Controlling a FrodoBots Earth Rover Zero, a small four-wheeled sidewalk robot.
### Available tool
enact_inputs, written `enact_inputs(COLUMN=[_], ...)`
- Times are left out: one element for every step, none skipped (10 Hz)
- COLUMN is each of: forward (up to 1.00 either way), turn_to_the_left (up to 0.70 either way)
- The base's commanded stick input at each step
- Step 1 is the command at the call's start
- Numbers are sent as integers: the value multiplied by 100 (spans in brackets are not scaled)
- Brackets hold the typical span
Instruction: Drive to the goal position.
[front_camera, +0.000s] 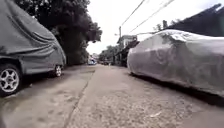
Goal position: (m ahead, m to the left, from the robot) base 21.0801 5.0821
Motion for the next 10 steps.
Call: enact_inputs(forward=[100,100,100,100,100,100,100,100,100,100], turn_to_the_left=[0,0,0,15,11,0,0,0,14,12])
